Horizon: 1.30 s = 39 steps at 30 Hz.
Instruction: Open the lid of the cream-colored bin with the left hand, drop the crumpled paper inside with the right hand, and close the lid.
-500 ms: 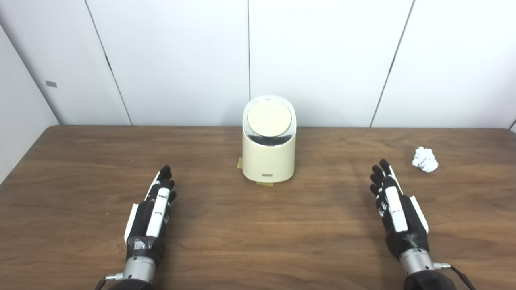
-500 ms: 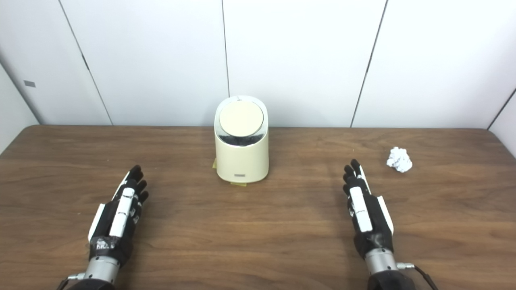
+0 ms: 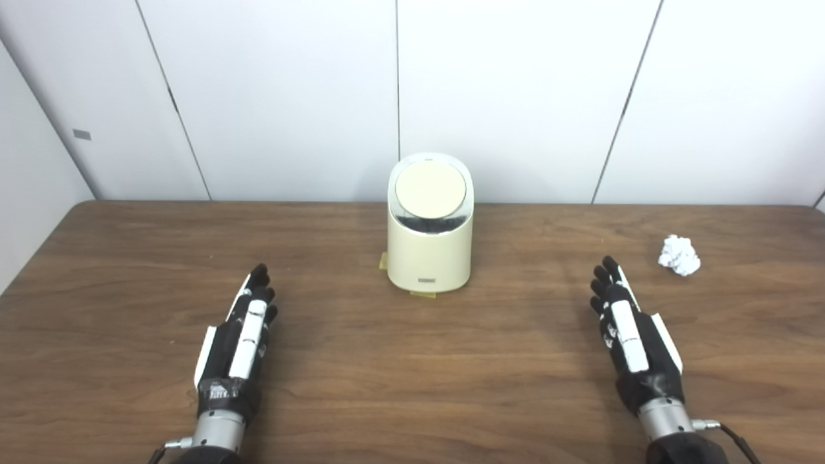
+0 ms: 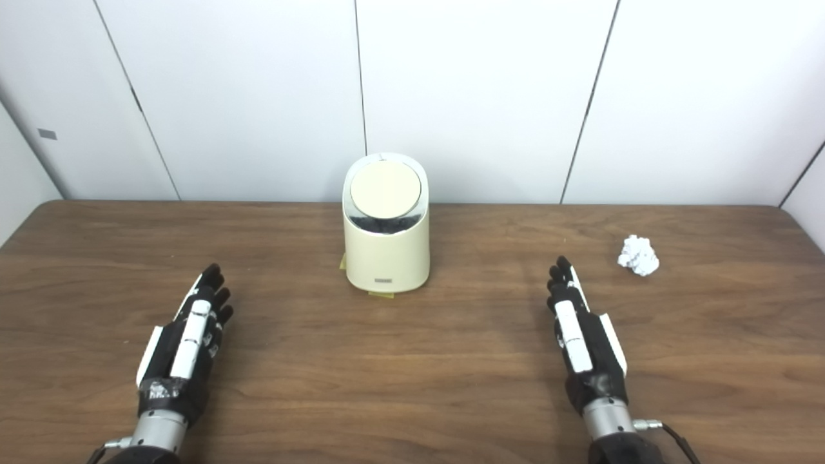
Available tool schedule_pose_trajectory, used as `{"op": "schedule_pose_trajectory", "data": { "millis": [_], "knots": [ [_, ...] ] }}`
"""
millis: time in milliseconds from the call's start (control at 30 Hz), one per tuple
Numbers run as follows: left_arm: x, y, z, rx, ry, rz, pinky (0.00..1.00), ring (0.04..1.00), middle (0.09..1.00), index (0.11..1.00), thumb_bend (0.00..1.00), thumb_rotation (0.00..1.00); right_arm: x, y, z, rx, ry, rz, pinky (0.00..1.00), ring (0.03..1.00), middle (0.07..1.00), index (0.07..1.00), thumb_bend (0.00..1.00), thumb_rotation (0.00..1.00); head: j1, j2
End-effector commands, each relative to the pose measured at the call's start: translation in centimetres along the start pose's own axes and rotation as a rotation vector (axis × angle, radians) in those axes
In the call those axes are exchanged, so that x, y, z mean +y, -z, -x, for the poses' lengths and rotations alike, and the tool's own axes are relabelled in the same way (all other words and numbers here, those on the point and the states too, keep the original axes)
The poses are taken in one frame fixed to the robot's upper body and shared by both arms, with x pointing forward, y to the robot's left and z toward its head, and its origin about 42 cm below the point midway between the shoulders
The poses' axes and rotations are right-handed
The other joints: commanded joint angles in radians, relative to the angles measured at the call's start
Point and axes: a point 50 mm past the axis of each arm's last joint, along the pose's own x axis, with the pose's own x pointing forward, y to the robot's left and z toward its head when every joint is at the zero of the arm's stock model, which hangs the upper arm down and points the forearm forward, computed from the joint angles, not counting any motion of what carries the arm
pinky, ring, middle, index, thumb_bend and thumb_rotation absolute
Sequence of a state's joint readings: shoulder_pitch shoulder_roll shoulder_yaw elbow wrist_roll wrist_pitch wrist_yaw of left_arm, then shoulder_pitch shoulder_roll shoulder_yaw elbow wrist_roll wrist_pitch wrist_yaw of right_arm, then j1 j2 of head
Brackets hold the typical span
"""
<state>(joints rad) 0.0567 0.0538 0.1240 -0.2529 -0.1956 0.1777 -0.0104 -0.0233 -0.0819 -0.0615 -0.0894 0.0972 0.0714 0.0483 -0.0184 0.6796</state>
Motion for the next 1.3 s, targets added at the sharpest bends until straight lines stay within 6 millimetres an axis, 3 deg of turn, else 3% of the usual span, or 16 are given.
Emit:
{"op": "schedule_pose_trajectory", "data": {
  "millis": [0,67,167,267,333,400,567,700,733,933,1267],
  "knots": [
    [-0.4,-2.3,-1.1,-0.081,0.027,-0.035,1.0,1.0,0.99,1.0,0.55,0.56,0.2,-1.4,-1.0,-0.083,-0.015,0.011,1.0,0.989,0.994,1.0,0.59,0.9,-0.009,-0.007],
    [-0.6,-3.3,-1.6,-0.096,0.017,-0.035,1.0,0.986,0.971,0.995,0.64,0.44,0.3,-1.1,-1.0,-0.08,-0.017,0.012,1.0,0.99,0.993,1.0,0.59,0.91,-0.005,-0.012],
    [-1.1,-5.7,-3.3,-0.123,0.022,-0.018,0.98,0.966,0.956,0.991,0.75,0.34,0.4,-0.8,-1.1,-0.076,-0.021,0.014,1.0,0.993,0.994,1.0,0.59,0.92,0.008,-0.023],
    [-2.1,-9.2,-5.9,-0.161,0.06,-0.04,0.95,0.968,0.973,1.0,0.78,0.25,0.4,-0.5,-1.4,-0.073,-0.022,0.029,1.0,0.986,0.992,1.0,0.58,0.93,0.016,-0.03],
    [-2.7,-11.3,-7.5,-0.181,0.084,-0.111,0.95,0.963,0.97,1.0,0.79,0.26,0.4,-0.3,-1.5,-0.069,-0.02,0.035,1.0,0.987,0.989,1.0,0.59,0.94,0.019,-0.033],
    [-3.6,-13.4,-9.7,-0.223,0.104,-0.289,0.94,0.937,0.939,0.986,0.82,0.29,0.4,-0.1,-1.7,-0.068,-0.02,0.037,0.99,0.987,0.99,1.0,0.59,0.95,0.021,-0.046],
    [-6.1,-16.3,-13.9,-0.269,0.18,-0.492,0.87,0.908,0.917,0.949,0.88,0.24,0.6,0.2,-1.9,-0.067,-0.017,0.04,0.96,0.974,0.986,1.0,0.58,0.94,0.021,-0.053],
    [-8.0,-17.6,-16.0,-0.27,0.233,-0.543,0.84,0.912,0.921,0.942,0.89,0.2,0.8,0.2,-1.9,-0.065,-0.015,0.04,0.96,0.975,0.987,1.0,0.56,0.94,0.024,-0.054],
    [-8.6,-18.0,-16.7,-0.267,0.257,-0.537,0.85,0.919,0.922,0.936,0.88,0.15,0.8,0.1,-1.9,-0.064,-0.015,0.049,0.96,0.973,0.985,1.0,0.56,0.95,0.024,-0.054],
    [-12.3,-19.2,-19.9,-0.232,0.334,-0.601,0.83,0.905,0.918,0.929,0.9,0.11,1.1,0.1,-1.8,-0.056,-0.022,0.082,0.95,0.969,0.982,1.0,0.55,0.94,0.027,-0.055],
    [-16.7,-19.2,-22.7,-0.223,0.323,-0.888,0.75,0.881,0.917,0.945,0.92,0.06,1.8,-0.1,-1.8,-0.058,-0.022,0.09,0.95,0.963,0.981,1.0,0.55,0.96,0.017,-0.051]
  ]
}}
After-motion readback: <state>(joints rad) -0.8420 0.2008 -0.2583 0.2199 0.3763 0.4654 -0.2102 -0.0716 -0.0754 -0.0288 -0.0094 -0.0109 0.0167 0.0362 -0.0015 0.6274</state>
